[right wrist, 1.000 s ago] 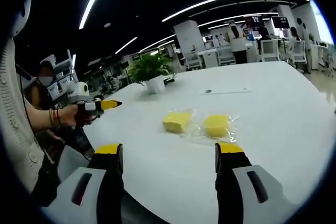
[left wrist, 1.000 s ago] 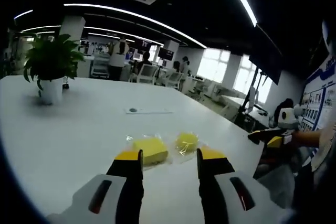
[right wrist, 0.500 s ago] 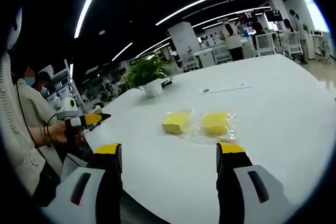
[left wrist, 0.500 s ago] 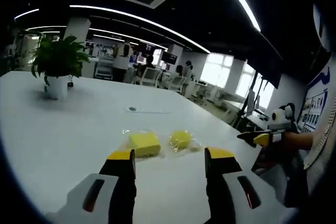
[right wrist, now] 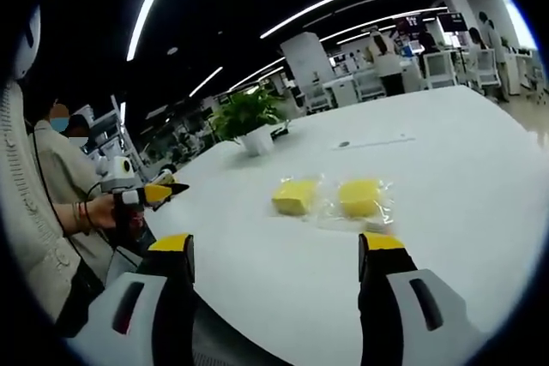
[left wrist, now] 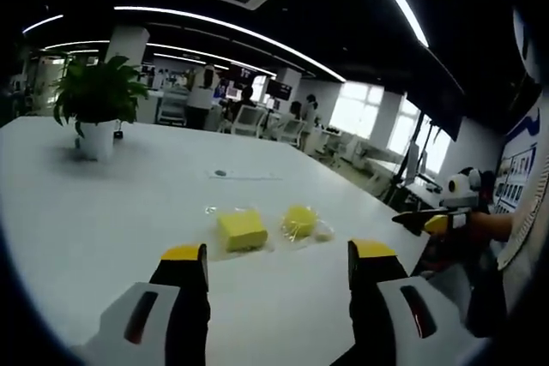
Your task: Compare the silicone blocks by pressing each to a similar depth, holding the contact briefly, and releasing to observe deformation and rebound differences across the visible hardness samples.
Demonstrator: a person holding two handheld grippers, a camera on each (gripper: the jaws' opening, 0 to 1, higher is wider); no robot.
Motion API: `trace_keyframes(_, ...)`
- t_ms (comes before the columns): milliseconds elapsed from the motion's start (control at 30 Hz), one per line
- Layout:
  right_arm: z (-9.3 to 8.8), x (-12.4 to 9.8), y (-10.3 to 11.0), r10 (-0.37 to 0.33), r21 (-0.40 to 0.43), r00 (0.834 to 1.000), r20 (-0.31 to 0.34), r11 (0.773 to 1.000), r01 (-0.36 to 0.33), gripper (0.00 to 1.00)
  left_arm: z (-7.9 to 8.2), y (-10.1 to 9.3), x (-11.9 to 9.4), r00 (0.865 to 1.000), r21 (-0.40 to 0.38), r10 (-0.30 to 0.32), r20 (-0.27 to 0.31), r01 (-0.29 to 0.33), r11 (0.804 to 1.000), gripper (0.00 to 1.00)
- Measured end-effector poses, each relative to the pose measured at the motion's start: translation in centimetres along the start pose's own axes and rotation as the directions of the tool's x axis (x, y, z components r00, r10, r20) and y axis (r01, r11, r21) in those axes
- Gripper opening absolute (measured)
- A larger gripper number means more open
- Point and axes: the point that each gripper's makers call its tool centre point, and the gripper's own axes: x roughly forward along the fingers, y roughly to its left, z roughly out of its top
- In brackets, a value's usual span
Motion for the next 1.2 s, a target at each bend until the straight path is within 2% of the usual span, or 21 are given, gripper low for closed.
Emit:
trace_keyframes(100, 0.1, 0.1, 0.1, 0.002, -0.001, 1.000, 0.001, 1.000, -0.002, 0.73, -0.4, -0.3, 0.1, 1.000, 0.025, -0.005, -0.027, 0.006, 1.000, 0.69)
trace_keyframes(200, 0.0, 0.2, 0.2, 0.003, 0.000, 1.000, -0.003, 1.000, -0.003, 0.72, -0.6, -0.4, 0.2, 0.999, 0.018, -0.013, -0.041, 0.013, 1.000, 0.69)
trace_keyframes(533, -0.8, 0.7, -0.1, 0.012, 0.016, 1.000, -0.028, 1.000, -0.011, 0.70, -0.7, 0.3, 0.7, 0.999, 0.006, -0.005, -0.052, 0.005, 1.000, 0.70)
trace_keyframes(700, -0.8, 0.7, -0.2, 0.008, 0.020, 1.000, -0.021, 1.000, -0.008, 0.71, -0.2, 0.6, 1.6, 0.999, -0.015, -0.013, -0.048, 0.012, 1.000, 0.71)
trace_keyframes(967, -0.9, 0.8, -0.8, 0.002, 0.037, 1.000, -0.023, 0.999, -0.001, 0.70, 0.9, 0.5, 5.2, 0.997, -0.070, -0.053, -0.048, 0.049, 0.996, 0.69)
trace_keyframes(1200, -0.8, 1.3, -1.6, 0.005, 0.052, 1.000, -0.018, 0.999, -0.004, 0.70, 1.5, -0.7, 8.8, 0.994, -0.052, -0.091, -0.062, 0.088, 0.995, 0.72)
